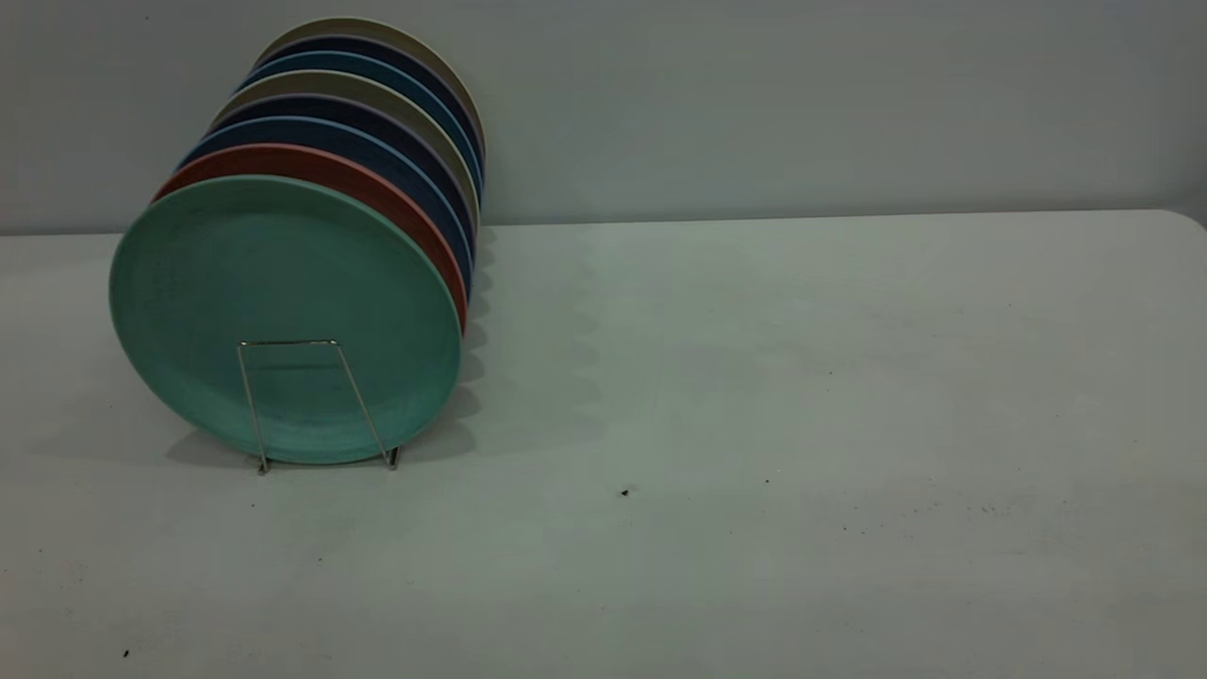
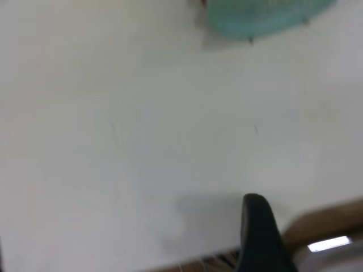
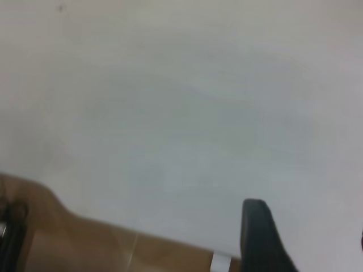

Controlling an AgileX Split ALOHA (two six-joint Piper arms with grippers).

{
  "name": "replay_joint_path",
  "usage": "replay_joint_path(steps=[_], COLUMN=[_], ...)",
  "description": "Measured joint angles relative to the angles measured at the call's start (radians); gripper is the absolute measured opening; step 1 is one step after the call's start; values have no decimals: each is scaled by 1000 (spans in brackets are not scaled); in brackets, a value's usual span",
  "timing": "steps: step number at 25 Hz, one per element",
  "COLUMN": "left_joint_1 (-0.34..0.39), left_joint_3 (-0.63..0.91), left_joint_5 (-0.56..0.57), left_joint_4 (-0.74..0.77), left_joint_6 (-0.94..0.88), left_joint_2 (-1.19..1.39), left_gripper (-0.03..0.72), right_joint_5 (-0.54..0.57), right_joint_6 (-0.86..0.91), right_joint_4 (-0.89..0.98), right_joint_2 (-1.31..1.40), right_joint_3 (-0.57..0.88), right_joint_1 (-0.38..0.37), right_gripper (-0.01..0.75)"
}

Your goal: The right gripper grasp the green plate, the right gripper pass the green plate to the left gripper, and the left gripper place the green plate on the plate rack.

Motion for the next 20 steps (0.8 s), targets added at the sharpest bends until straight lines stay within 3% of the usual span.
replay_joint_path(steps=[7, 20], left_joint_1=[0, 0], left_joint_3=[290, 415], left_joint_5=[-1, -38], left_joint_4=[0, -4], left_joint_6=[-132, -164], left_joint_2=[-220, -477], left_gripper=[551, 582], right_joint_5=[1, 3], right_joint_6=[12, 14], right_joint_4=[-8, -6], right_joint_2=[-152, -164], right_joint_3=[0, 0], right_joint_1=[2, 15], right_gripper=[438, 438])
